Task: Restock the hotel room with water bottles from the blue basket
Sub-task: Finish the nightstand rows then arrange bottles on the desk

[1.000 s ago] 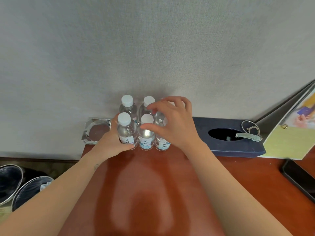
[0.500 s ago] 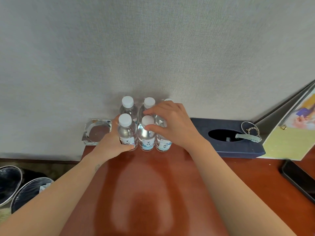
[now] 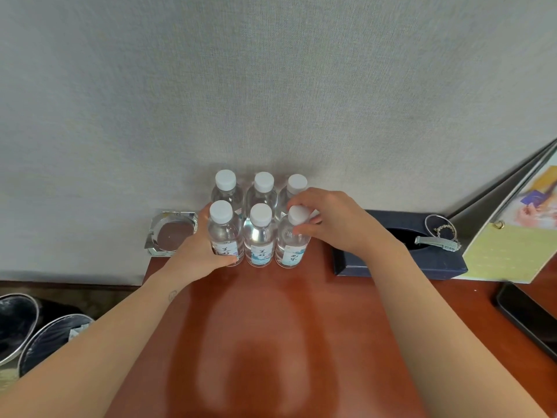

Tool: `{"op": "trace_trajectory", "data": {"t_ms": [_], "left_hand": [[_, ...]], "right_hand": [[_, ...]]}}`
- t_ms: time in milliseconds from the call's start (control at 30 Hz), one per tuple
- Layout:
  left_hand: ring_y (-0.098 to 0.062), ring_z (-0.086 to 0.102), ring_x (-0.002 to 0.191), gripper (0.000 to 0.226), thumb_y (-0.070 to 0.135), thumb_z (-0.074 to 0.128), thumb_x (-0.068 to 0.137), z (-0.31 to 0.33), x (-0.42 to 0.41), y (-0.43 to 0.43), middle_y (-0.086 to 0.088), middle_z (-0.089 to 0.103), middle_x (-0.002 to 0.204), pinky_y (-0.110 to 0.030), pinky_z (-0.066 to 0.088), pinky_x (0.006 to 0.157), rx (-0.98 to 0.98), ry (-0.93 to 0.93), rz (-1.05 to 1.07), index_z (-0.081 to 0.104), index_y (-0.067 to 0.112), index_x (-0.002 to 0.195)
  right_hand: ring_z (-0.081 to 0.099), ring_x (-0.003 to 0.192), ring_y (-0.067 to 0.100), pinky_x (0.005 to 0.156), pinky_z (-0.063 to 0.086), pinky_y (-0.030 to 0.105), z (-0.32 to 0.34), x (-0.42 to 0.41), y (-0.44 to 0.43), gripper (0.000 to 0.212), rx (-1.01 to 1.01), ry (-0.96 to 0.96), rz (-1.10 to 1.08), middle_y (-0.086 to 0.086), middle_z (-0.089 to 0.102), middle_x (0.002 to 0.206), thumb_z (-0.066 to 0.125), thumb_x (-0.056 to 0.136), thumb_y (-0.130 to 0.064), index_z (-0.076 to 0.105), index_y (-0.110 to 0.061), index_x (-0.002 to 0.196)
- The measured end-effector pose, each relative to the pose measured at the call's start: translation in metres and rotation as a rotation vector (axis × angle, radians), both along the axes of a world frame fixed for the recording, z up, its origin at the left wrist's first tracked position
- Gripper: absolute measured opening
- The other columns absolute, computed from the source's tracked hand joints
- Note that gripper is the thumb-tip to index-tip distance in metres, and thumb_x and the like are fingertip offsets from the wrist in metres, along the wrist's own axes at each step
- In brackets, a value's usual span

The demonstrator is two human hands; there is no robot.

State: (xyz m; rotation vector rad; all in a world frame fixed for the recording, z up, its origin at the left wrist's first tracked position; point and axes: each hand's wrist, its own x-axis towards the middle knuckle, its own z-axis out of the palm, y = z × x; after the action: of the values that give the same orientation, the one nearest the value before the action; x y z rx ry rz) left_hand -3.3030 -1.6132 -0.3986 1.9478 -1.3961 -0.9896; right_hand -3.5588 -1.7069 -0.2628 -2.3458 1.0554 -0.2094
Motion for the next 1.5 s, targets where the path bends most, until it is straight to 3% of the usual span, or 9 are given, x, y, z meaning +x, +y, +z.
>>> {"op": "trace_trajectory", "data": {"t_ms": [200,333,467,633,967,1100,1167,1367,1500], "left_hand": [[0.028,0.053,0.086,0.113,0.029,0.085,0.07,-0.001,-0.001,0.0,0.055,0.052,0.094,-0.003,0.04,0.061,-0.003,0.002,-0.006,0.0,0.059,0.139],[0.031,0.05,0.087,0.115,0.028,0.086,0.069,-0.002,0.0,-0.001,0.057,0.049,0.096,0.003,0.041,0.059,-0.002,0.015,-0.014,0.0,0.055,0.142],[0.033,0.049,0.088,0.114,0.027,0.086,0.07,-0.005,0.001,-0.001,0.058,0.048,0.096,0.004,0.04,0.059,-0.006,0.016,-0.015,0.003,0.048,0.146],[0.031,0.05,0.091,0.112,0.027,0.086,0.07,-0.004,0.001,-0.001,0.056,0.049,0.1,0.001,0.042,0.061,-0.018,0.019,-0.019,0.004,0.053,0.143],[0.023,0.056,0.087,0.116,0.025,0.086,0.07,-0.006,0.0,-0.002,0.048,0.055,0.097,-0.007,0.041,0.07,-0.034,0.023,-0.007,0.001,0.052,0.143],[0.026,0.055,0.088,0.118,0.026,0.087,0.069,-0.007,0.002,-0.002,0.05,0.053,0.097,-0.005,0.04,0.069,-0.042,0.031,-0.015,0.0,0.053,0.144],[0.025,0.056,0.088,0.118,0.026,0.087,0.069,-0.007,0.002,-0.001,0.048,0.054,0.097,-0.006,0.041,0.069,-0.038,0.034,-0.015,-0.001,0.054,0.143],[0.016,0.06,0.085,0.117,0.028,0.086,0.07,-0.006,0.001,-0.001,0.042,0.053,0.102,-0.009,0.042,0.072,-0.046,0.022,-0.011,-0.001,0.051,0.145],[0.013,0.058,0.091,0.118,0.028,0.087,0.069,-0.006,0.001,-0.002,0.042,0.052,0.107,-0.015,0.044,0.076,-0.053,0.036,-0.018,-0.001,0.051,0.145]], "right_hand": [[0.056,0.1,0.018,0.083,0.05,0.041,-0.002,-0.001,0.005,0.031,-0.093,0.06,0.027,-0.011,0.06,0.111,0.07,0.087,-0.024,0.059,-0.025,0.116],[0.048,0.109,0.007,0.085,0.045,0.035,0.01,0.011,0.007,0.057,-0.111,-0.006,0.021,-0.023,0.056,0.117,0.074,0.08,-0.047,0.049,-0.042,0.131],[0.054,0.106,0.011,0.086,0.048,0.037,0.011,0.038,0.014,0.053,-0.132,0.027,0.128,-0.016,0.058,0.121,0.067,0.09,-0.035,0.048,-0.045,0.137],[0.061,0.1,0.02,0.084,0.05,0.043,0.003,0.044,0.017,0.03,-0.136,0.025,0.072,-0.007,0.066,0.116,0.065,0.091,-0.028,0.065,-0.035,0.121],[0.061,0.097,0.019,0.088,0.047,0.042,0.001,0.046,0.017,0.029,-0.123,-0.041,0.055,-0.003,0.068,0.109,0.07,0.088,-0.024,0.068,-0.024,0.117],[0.054,0.105,0.001,0.089,0.04,0.009,-0.001,0.035,0.012,0.049,-0.004,-0.162,0.013,-0.009,0.066,0.121,0.078,0.082,-0.033,0.063,-0.028,0.128],[0.053,0.101,-0.006,0.084,0.036,0.001,0.002,0.022,0.006,0.052,0.074,-0.249,-0.072,-0.014,0.066,0.117,0.079,0.079,-0.04,0.062,-0.034,0.128],[0.054,0.092,-0.012,0.074,0.04,0.005,0.002,-0.004,-0.007,0.035,0.174,-0.041,-0.056,-0.022,0.063,0.095,0.081,0.077,-0.03,0.067,-0.04,0.107],[0.059,0.087,0.003,0.086,0.052,0.031,-0.001,-0.001,-0.003,0.032,0.092,-0.014,-0.055,-0.018,0.061,0.09,0.078,0.079,-0.022,0.066,-0.029,0.108]]}}
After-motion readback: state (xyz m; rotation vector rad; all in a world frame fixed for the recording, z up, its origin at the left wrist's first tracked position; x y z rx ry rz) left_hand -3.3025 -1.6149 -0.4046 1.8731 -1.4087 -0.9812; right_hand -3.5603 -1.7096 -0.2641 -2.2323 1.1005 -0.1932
